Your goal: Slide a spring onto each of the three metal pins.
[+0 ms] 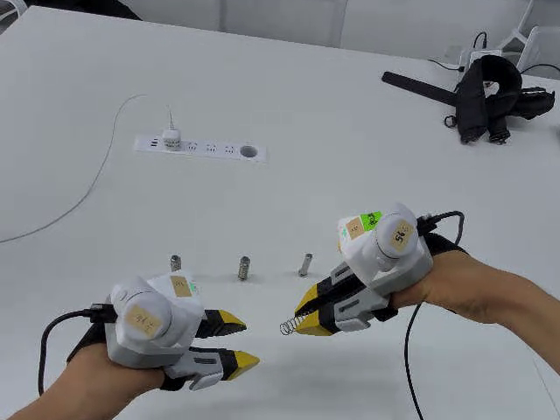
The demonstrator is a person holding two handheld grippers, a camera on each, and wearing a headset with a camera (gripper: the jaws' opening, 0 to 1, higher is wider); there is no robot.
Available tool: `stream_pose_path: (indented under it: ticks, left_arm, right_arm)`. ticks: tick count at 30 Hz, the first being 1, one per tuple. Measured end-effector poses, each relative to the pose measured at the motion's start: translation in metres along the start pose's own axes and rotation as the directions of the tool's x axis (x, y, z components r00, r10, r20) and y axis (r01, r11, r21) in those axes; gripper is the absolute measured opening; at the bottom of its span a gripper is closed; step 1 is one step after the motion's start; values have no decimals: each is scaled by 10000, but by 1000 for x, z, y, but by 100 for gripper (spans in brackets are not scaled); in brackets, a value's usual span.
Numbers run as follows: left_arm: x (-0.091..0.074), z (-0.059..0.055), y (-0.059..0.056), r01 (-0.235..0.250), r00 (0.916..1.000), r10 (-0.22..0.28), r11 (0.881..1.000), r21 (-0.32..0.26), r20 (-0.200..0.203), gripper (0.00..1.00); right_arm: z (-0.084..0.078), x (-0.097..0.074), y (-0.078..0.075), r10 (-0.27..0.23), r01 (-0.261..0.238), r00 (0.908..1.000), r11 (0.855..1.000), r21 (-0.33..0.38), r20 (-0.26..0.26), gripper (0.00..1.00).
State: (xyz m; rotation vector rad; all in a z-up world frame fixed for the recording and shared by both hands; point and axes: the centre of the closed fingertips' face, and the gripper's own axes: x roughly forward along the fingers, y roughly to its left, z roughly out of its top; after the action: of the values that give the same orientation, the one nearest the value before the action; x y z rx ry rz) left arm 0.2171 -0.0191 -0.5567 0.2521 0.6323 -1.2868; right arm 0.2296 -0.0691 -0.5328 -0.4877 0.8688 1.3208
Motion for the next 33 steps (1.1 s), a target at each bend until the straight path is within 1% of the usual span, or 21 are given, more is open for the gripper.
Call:
stream_pose_path:
  ticks: [3, 4, 5, 6, 8, 11, 15, 18, 20, 23, 29, 33]
  left_arm:
    - [1, -5, 1, -107, 9999, 107, 9998, -176, -3, 30]
    - [0, -6, 1, -107, 9999, 107, 9996, -248, 23, 30]
    - [0, -6, 1, -129, 9999, 130, 9995, -296, 35, 30]
    - [0, -7, 2, -161, 9999, 163, 9994, -306, 56, 31]
    - [-1, -8, 4, -266, 9996, 268, 9991, -343, 59, 31]
    - [-2, -10, 10, -479, 9988, 485, 9973, -548, 97, 33]
    - [-4, -15, 17, -754, 9970, 764, 9940, -789, 92, 37]
    - [-5, -18, 20, -926, 9956, 936, 9914, -927, 68, 41]
    - [-6, -20, 22, -1031, 9945, 1041, 9900, -958, 55, 41]
    - [-8, -23, 25, -1150, 9932, 1162, 9873, -1093, 44, 43]
    - [-12, -29, 30, -1387, 9901, 1402, 9814, -1329, 16, 45]
    - [-14, -32, 31, -1471, 9889, 1483, 9789, -1416, -24, 47]
  right_arm:
    - [-8, 0, -8, -224, 230, 9995, 9994, 261, -244, 12]
    - [-11, -1, -13, -448, 464, 9984, 9977, 497, -331, 12]
    - [-13, -2, -17, -556, 578, 9978, 9964, 619, -375, 12]
    - [-15, -2, -19, -571, 598, 9975, 9960, 667, -426, 12]
    - [-19, -4, -26, -783, 824, 9949, 9945, 649, -629, 12]
    - [-24, -7, -34, -912, 969, 9931, 9923, 774, -738, 12]
    - [-31, -13, -47, -1155, 1251, 9883, 9875, 956, -997, 12]
    - [-34, -16, -55, -1263, 1386, 9864, 9832, 1187, -1056, 12]
    - [-37, -18, -59, -1286, 1429, 9853, 9811, 1301, -1122, 12]
    - [-40, -19, -63, -1296, 1455, 9828, 9821, 1197, -1314, 12]
    - [-44, -22, -77, -1378, 1578, 9792, 9786, 1319, -1490, 12]
    - [-47, -23, -84, -1395, 1624, 9770, 9769, 1386, -1614, 12]
